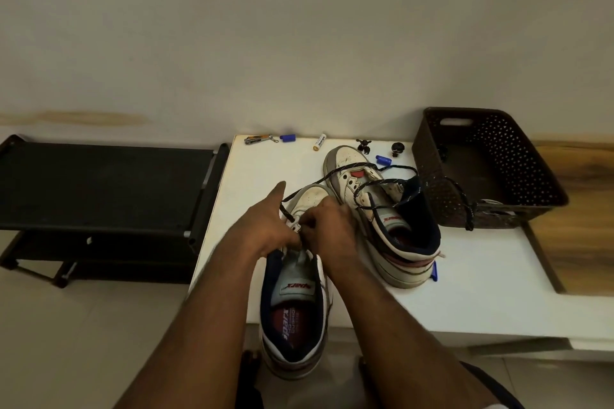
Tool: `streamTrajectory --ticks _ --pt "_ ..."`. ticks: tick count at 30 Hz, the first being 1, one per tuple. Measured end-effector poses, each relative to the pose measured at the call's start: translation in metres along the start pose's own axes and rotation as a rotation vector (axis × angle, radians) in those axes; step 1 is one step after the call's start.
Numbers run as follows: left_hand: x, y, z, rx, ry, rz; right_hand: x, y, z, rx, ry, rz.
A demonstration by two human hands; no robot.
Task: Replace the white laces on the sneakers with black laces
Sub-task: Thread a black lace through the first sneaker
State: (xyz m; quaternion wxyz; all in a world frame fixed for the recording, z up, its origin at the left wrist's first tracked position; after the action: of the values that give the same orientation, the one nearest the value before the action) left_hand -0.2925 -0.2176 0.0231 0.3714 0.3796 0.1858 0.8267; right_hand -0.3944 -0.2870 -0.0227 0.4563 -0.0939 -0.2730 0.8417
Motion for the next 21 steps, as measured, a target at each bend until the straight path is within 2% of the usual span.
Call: streamTrajectory --ticks 3,5,9,16,21 --pt "0.001 0.002 -0.002 -0.027 0.188 0.064 -0.001 0.000 0.001 0.054 -0.062 0.019" --pt "0.004 0.005 -0.002 -0.062 0.250 0.087 -0.003 -0.001 0.004 0.085 -0.110 0.028" --pt "-0.002 0.005 -0.008 -0.098 0.286 0.124 -0.006 -0.004 0.015 0.218 -0.168 0.086" --pt "-0.012 0.000 -0.017 -0.159 0.270 0.080 -0.006 0.000 0.021 0.165 -0.262 0.118" --pt "-0.011 0.000 -0.017 -0.147 0.308 0.066 -0.009 0.000 0.011 0.231 -0.267 0.189"
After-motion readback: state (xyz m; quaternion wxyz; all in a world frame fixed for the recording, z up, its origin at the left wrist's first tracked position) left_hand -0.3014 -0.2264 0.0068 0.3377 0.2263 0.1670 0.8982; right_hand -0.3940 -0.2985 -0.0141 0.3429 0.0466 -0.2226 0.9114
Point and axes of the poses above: each hand's wrist, its own x-axis away from the middle knuckle, its own z-axis out of the back of the hand, y = z × x, the point moved 1 cm from there along -x, towards the middle knuckle, and after that the axes turned 6 degrees about -x, right-handed, at the moved point
